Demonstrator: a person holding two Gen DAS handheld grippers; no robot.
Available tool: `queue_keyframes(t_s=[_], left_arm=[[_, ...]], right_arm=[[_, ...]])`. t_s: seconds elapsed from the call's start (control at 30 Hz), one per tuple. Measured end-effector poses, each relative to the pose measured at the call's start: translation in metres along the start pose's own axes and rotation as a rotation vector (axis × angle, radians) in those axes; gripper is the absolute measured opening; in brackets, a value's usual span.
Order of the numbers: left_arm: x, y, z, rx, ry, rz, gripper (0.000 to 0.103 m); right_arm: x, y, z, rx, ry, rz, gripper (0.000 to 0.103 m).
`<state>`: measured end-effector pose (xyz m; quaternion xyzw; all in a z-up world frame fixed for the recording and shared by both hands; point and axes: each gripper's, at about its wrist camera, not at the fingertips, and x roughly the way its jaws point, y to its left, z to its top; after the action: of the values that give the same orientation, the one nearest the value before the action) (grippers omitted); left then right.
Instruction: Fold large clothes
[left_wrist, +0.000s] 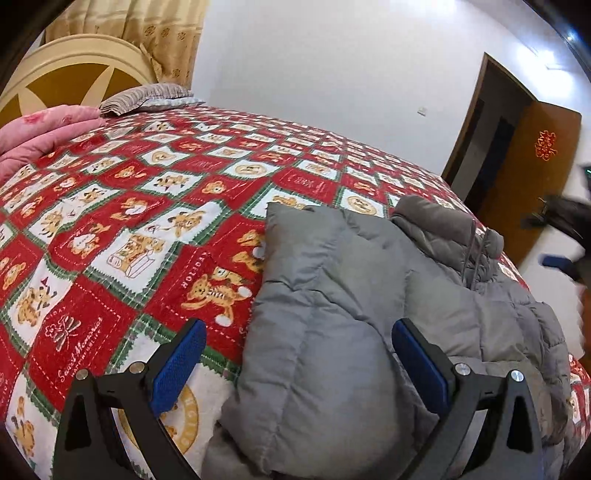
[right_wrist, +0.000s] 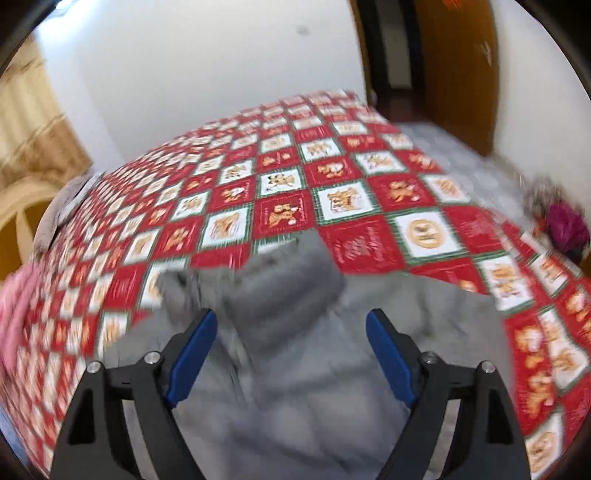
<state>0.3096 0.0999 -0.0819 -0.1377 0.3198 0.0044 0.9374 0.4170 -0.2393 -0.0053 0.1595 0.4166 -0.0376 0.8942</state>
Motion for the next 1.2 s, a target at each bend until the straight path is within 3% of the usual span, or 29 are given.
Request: queue_keyframes(t_s=[0.1, 0.27, 0.33, 0.4, 0.43, 0.6, 0.67, 0.73, 0.8, 0.93, 1.1, 1.17, 1.2], left_arm=[[-0.001, 0.005, -0.001, -0.021, -0.011, -0.008, 0.101], [0.007, 0.011, -0.002, -0.048, 0.021, -0.019, 0.101], [0.007, 0.012, -0.002, -0.058, 0.023, -0.024, 0.101], [0.007, 0.013, -0.002, -0.063, 0.026, -0.024, 0.101], [0.007, 0.013, -0.002, -0.064, 0.028, -0.023, 0.101], [0.008, 0.013, -0.003, -0.068, 0.037, -0.016, 0.101], [0.010, 0.013, -0.003, -0.066, 0.047, -0.017, 0.101], [0.013, 0.012, -0.003, -0.063, 0.064, -0.021, 0.101], [0.016, 0.011, -0.003, -0.058, 0.087, -0.025, 0.101], [0.008, -0.002, 0.007, 0.007, 0.106, -0.035, 0.101], [-0.033, -0.050, 0.074, 0.085, -0.042, -0.111, 0.101], [-0.019, -0.073, 0.104, 0.091, -0.035, -0.152, 0.101], [0.000, -0.087, 0.119, 0.088, 0.013, -0.177, 0.101]], right_arm=[[0.036, -0.001, 0.023, 0.138, 0.046, 0.010, 0.086], [0.079, 0.000, 0.019, 0.088, 0.204, -0.099, 0.083], [0.080, -0.007, 0.006, 0.066, 0.242, -0.094, 0.067], [0.074, -0.016, -0.002, 0.068, 0.264, -0.068, 0.022], [0.067, -0.022, -0.007, 0.071, 0.272, -0.059, 0.018], [0.034, -0.063, -0.033, 0.061, 0.232, -0.106, 0.018], [0.037, -0.090, -0.052, 0.116, 0.220, -0.061, 0.017], [0.039, -0.101, -0.071, 0.112, 0.105, 0.017, 0.017], [0.033, -0.100, -0.085, 0.084, -0.013, 0.030, 0.017], [0.030, -0.100, -0.088, 0.085, -0.042, 0.021, 0.018], [0.024, -0.098, -0.091, 0.077, -0.066, 0.028, 0.021], [0.027, -0.098, -0.090, 0.086, -0.070, 0.044, 0.022], [0.027, -0.098, -0.090, 0.091, -0.072, 0.051, 0.022]])
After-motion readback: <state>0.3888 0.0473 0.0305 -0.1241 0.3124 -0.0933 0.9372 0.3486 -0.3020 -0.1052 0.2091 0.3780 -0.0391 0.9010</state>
